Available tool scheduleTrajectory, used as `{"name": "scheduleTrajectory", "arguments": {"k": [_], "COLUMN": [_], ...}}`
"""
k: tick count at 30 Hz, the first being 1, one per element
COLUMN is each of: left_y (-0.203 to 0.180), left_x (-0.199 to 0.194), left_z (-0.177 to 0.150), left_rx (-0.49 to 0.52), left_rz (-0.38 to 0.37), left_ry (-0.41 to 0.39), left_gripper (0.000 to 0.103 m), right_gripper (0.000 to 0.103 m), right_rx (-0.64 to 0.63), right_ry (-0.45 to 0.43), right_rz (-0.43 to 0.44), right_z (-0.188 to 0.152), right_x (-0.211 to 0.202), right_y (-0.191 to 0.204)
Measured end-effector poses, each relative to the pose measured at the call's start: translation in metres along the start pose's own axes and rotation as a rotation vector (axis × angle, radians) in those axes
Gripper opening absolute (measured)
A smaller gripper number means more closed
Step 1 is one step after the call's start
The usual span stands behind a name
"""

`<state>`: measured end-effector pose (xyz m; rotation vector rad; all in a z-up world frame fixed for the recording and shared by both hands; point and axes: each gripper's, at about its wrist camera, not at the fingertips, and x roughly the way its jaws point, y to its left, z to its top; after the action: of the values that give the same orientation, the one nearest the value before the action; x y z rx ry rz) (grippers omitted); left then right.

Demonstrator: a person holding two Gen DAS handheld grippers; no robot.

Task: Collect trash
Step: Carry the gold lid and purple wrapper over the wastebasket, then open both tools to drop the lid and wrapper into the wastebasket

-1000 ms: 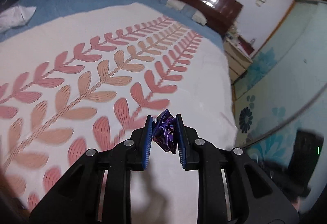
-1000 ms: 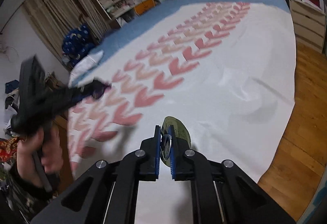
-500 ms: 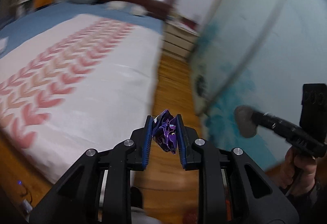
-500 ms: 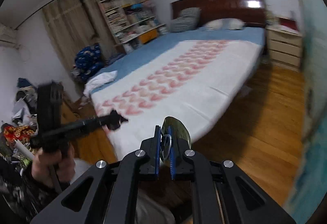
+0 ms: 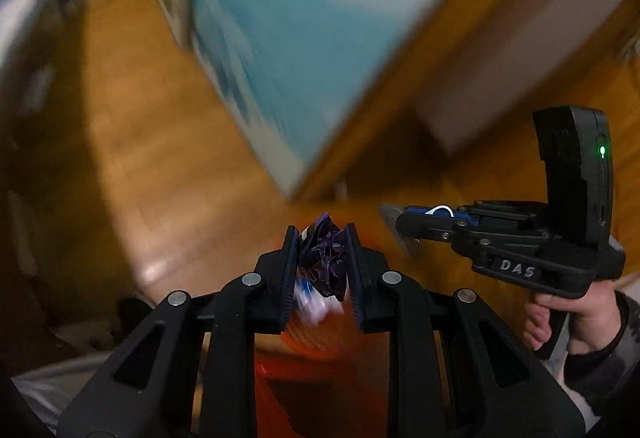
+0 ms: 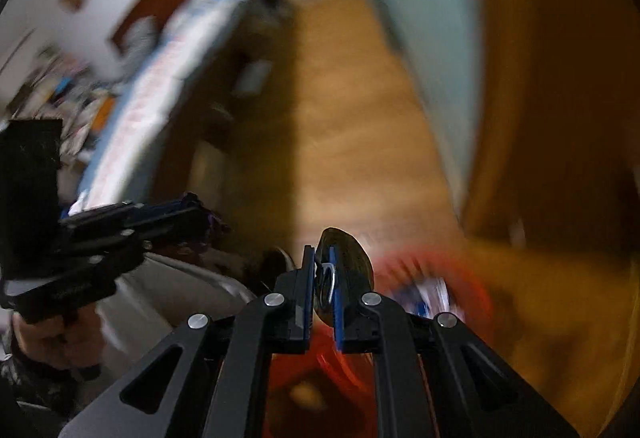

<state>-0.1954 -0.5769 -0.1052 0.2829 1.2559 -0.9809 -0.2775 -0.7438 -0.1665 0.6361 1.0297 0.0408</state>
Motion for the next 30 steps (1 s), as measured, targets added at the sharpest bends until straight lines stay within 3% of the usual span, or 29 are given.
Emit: {"name": "scheduleTrajectory", "arguments": {"k": [2,4,6,10,20,21,22,23,24,26,30], "left_y": [-0.005,-0.012,-0.011,-0.009,-0.018,-0.02,-0.023,-0.024,-0.025,-0.025,-0.015], "left_x": [0.034,0.058,0.081,0.121,0.119,0.118,0.114,0.11,0.104,0.096,0.066], "left_z": [0.003,0.009,0.007,0.001,-0.001,-0.001,-0.001,0.0,0.001,0.002,0.001], "left_rx": [0.008,0.07,0.106,0.058,0.078,0.081,0.084,0.09,0.098,0.11,0.089], "left_rz": [-0.02,0.033,0.081,0.082,0.086,0.088,0.093,0.103,0.11,0.13,0.18], "left_ry": [0.109,0.164,0.206,0.333,0.311,0.304,0.292,0.272,0.253,0.228,0.161], "left_gripper": [0.023,0.023,0.024,0.024,0.03,0.035,0.039,0.054,0.065,0.074,0.082], "right_gripper": [0.009,0.009,0.009,0.009,0.014,0.032,0.072,0.083,0.084,0.086,0.096], "right_rx": [0.083,0.162,0.196,0.281,0.319,0.32,0.325,0.329,0.329,0.328,0.324], "right_ry": [0.077,0.145,0.156,0.151,0.158,0.159,0.156,0.146,0.136,0.13,0.097], "right_rz": [-0.031,-0.043,-0.051,-0.03,-0.039,-0.054,-0.073,-0.082,-0.082,-0.089,-0.113], "right_z": [-0.035,-0.067,-0.081,-0.101,-0.1,-0.1,-0.099,-0.099,-0.098,-0.095,-0.088], "right_x": [0.038,0.073,0.089,0.108,0.133,0.132,0.131,0.126,0.124,0.117,0.1], "right_y": [-0.041,-0.07,-0.082,-0.104,-0.108,-0.109,-0.111,-0.111,-0.112,-0.113,-0.108]}}
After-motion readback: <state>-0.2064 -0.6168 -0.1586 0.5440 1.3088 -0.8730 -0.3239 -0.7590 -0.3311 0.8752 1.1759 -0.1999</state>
